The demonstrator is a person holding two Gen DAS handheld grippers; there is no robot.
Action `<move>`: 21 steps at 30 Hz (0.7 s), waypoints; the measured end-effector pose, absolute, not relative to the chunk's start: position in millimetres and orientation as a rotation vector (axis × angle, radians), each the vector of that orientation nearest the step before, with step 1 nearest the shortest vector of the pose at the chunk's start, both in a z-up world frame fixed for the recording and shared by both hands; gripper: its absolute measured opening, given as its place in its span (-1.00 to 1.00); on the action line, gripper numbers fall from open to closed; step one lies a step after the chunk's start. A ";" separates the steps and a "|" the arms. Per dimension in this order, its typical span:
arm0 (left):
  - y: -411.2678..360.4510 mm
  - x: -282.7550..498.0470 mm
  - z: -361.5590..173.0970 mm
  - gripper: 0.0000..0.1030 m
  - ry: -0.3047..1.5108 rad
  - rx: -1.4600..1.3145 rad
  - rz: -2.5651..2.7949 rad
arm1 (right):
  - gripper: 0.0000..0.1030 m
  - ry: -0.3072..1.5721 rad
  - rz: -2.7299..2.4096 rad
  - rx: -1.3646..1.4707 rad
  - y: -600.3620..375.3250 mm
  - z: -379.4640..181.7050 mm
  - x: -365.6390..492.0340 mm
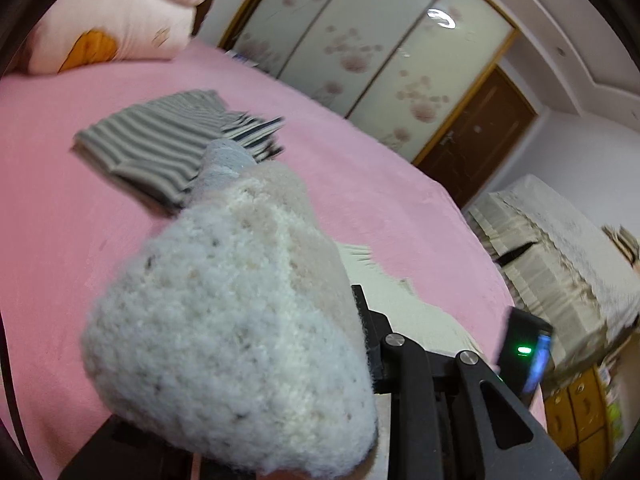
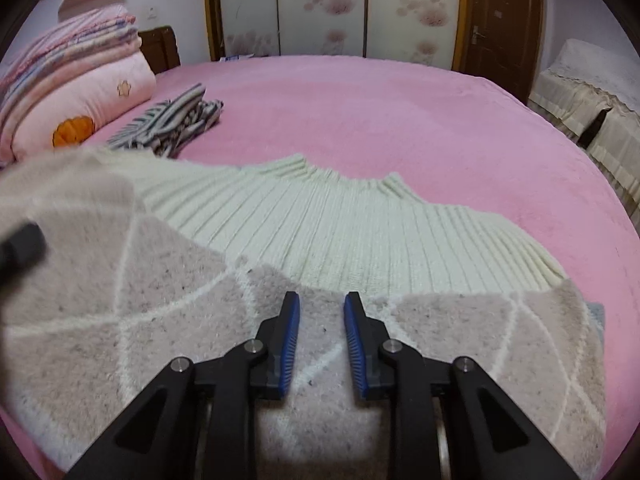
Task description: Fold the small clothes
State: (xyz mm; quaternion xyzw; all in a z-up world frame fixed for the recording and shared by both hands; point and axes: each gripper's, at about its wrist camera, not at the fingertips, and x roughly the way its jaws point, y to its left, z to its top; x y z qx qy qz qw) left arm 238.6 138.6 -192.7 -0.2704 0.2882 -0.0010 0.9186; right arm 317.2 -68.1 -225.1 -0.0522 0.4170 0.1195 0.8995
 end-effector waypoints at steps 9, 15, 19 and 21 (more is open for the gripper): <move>56.1 247.6 -140.5 -0.55 0.554 -0.352 -0.120 | -0.52 0.936 0.357 0.028 -92.4 -222.4 329.8; -15.1 252.6 -128.1 -0.54 0.583 -0.257 -0.224 | -0.61 0.891 0.315 0.230 -166.5 -196.2 302.8; -72.8 257.3 -146.9 -0.53 0.651 -0.183 -0.287 | -0.60 0.862 0.182 0.264 -226.3 -192.5 267.1; -97.6 259.4 -161.8 -0.48 0.709 -0.146 -0.314 | -0.58 0.880 0.126 0.296 -257.4 -197.7 249.9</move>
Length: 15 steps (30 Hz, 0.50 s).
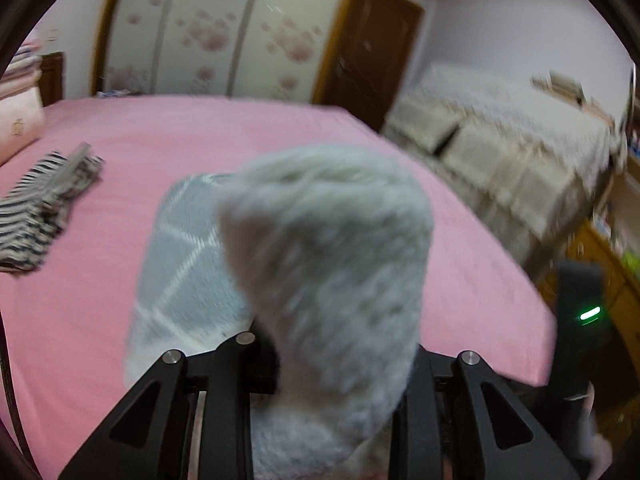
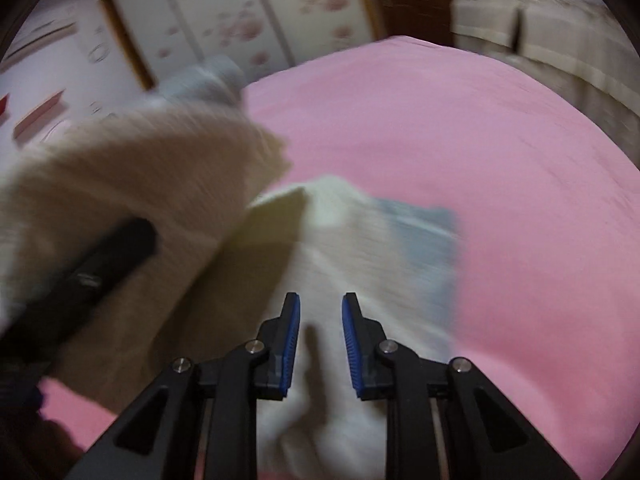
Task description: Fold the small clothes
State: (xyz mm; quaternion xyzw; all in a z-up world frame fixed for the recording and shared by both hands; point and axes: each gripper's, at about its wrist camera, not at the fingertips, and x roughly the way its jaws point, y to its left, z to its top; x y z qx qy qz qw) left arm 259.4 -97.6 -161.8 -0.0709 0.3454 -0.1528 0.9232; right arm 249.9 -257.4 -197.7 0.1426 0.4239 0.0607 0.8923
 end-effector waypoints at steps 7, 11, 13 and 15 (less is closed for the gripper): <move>-149.0 241.6 -187.4 0.32 0.755 -0.006 -0.347 | -0.54 0.894 0.039 0.356 -314.0 -201.1 217.9; -146.5 229.9 -181.3 0.50 0.766 -0.018 -0.398 | -0.54 0.877 0.036 0.385 -326.0 -198.7 210.7; -140.9 221.5 -176.0 0.52 0.775 -0.040 -0.426 | -0.54 0.867 0.042 0.397 -329.1 -193.3 209.0; -134.6 213.8 -165.9 0.62 0.786 -0.077 -0.460 | -0.54 0.855 0.051 0.406 -329.6 -187.9 203.5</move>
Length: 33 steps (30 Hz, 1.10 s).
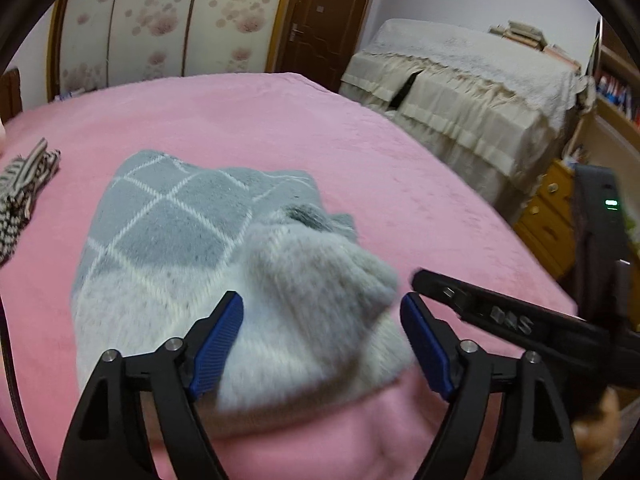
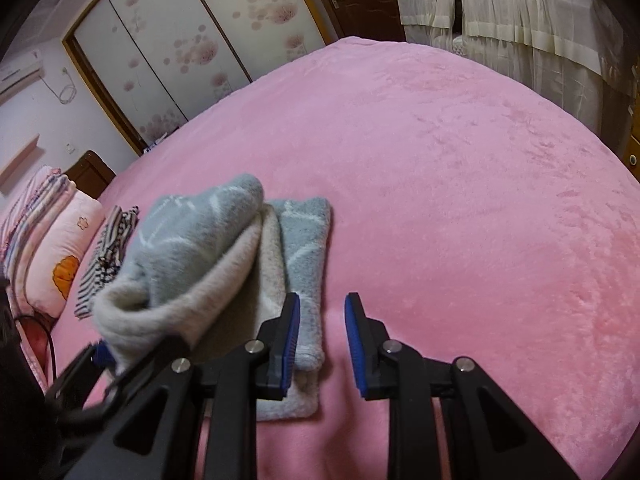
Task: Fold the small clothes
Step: 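Press the folded sweater flat with the left tool while the right tool tucks its edge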
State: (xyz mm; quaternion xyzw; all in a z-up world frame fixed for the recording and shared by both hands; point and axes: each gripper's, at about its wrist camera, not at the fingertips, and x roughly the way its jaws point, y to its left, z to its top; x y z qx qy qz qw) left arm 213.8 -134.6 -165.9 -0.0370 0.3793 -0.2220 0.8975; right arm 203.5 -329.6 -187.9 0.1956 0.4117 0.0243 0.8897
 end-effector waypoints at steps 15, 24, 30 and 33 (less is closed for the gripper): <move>-17.0 185.2 -149.6 0.66 0.784 -0.321 -0.210 | 0.43 0.836 0.286 0.582 -288.9 -156.1 191.8; 11.0 194.9 -172.0 0.65 0.820 -0.350 -0.142 | 0.43 0.999 0.313 0.660 -269.8 -187.5 237.4; 3.8 202.8 -174.0 0.66 0.821 -0.309 -0.165 | 0.43 1.037 0.318 0.689 -275.5 -191.0 263.0; -5.2 207.9 -172.7 0.66 0.815 -0.270 -0.168 | 0.10 1.039 0.302 0.590 -271.0 -186.0 267.3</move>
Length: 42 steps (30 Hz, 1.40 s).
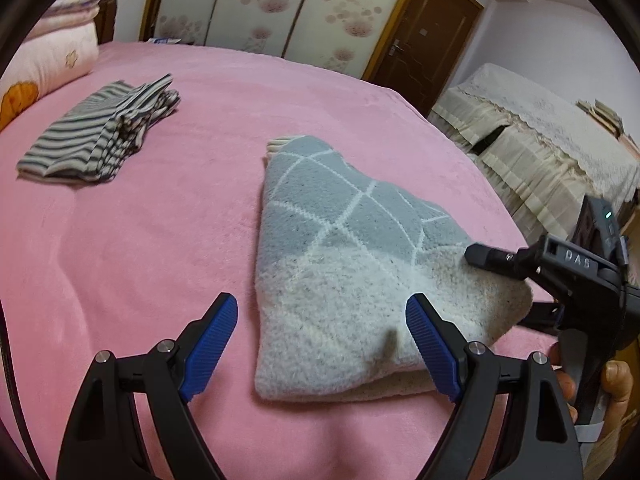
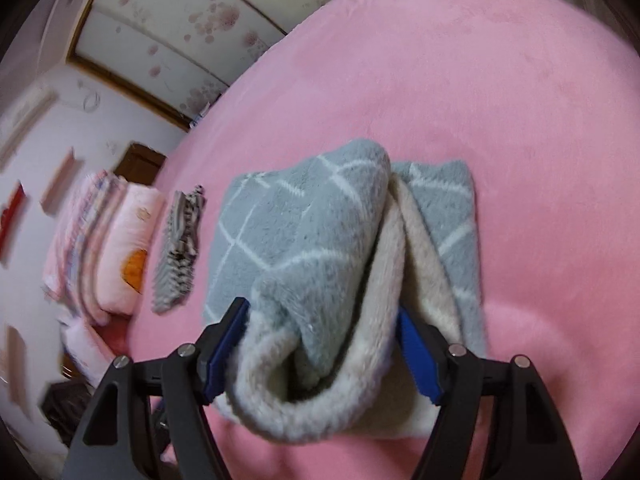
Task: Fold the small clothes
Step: 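Press the folded sweater flat with the left tool while the right tool tucks its edge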
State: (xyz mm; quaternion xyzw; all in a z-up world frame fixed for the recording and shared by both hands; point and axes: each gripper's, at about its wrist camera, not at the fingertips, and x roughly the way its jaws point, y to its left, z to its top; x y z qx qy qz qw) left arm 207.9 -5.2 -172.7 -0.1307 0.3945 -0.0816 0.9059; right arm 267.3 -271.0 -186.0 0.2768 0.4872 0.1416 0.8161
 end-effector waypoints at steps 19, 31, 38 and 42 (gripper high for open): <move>-29.3 213.7 -204.1 0.66 0.899 -0.188 -0.187 | -1.00 0.920 0.052 0.415 -325.9 -214.7 185.7; -30.3 212.9 -206.1 0.66 0.887 -0.178 -0.186 | 0.34 0.854 0.243 0.541 -328.2 -169.1 188.7; -29.6 211.1 -206.2 0.66 0.887 -0.185 -0.188 | 0.34 0.989 0.323 0.599 -296.4 -191.6 216.9; -30.3 210.4 -206.0 0.66 0.890 -0.191 -0.188 | -0.11 1.006 0.346 0.610 -289.5 -202.4 234.2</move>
